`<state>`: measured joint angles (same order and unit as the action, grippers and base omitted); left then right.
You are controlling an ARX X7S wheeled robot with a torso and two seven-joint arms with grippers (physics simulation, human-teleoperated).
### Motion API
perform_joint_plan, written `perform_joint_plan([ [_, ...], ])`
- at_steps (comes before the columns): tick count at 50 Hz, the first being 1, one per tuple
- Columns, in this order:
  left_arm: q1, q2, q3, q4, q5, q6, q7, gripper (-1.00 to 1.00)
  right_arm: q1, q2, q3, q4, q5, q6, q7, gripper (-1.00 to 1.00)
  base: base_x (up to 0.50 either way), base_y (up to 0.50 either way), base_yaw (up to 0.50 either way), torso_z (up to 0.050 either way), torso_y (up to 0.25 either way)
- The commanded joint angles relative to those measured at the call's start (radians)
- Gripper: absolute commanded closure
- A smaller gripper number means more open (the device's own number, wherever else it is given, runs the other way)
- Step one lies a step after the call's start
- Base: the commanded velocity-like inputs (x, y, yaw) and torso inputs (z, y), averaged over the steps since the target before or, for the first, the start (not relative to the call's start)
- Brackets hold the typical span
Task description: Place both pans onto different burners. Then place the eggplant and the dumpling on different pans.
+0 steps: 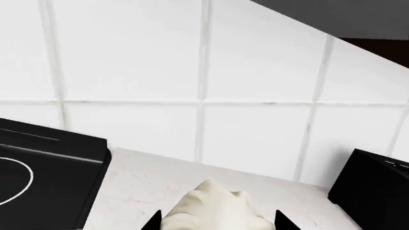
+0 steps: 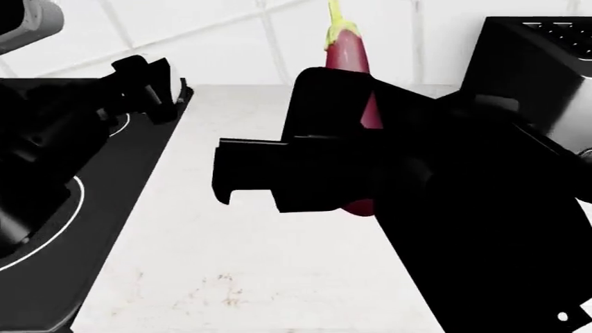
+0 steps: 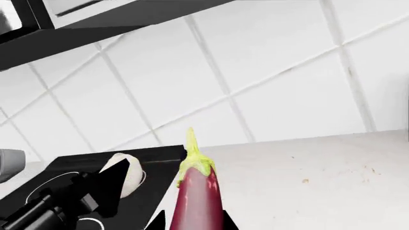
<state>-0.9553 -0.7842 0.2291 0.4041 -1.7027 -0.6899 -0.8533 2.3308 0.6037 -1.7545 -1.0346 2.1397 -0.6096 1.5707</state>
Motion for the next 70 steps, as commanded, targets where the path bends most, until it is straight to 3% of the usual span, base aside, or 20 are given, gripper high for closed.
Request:
perform_joint_plan([
  [1, 0.046, -0.037, -0.040, 0.025, -0.019, 0.033, -0.017, 1.00, 0.025, -0.035, 0.023, 0.021, 0.033, 0.005, 0.000, 1.00, 0.00, 0.50, 0.00, 0.000, 0.000],
  [70, 0.035, -0.037, -0.035, 0.015, -0.007, 0.043, -0.017, 1.00, 0.025, -0.070, -0.040, 0.003, -0.013, -0.047, 0.000, 1.00, 0.00, 0.50, 0.00, 0.000, 0.000],
])
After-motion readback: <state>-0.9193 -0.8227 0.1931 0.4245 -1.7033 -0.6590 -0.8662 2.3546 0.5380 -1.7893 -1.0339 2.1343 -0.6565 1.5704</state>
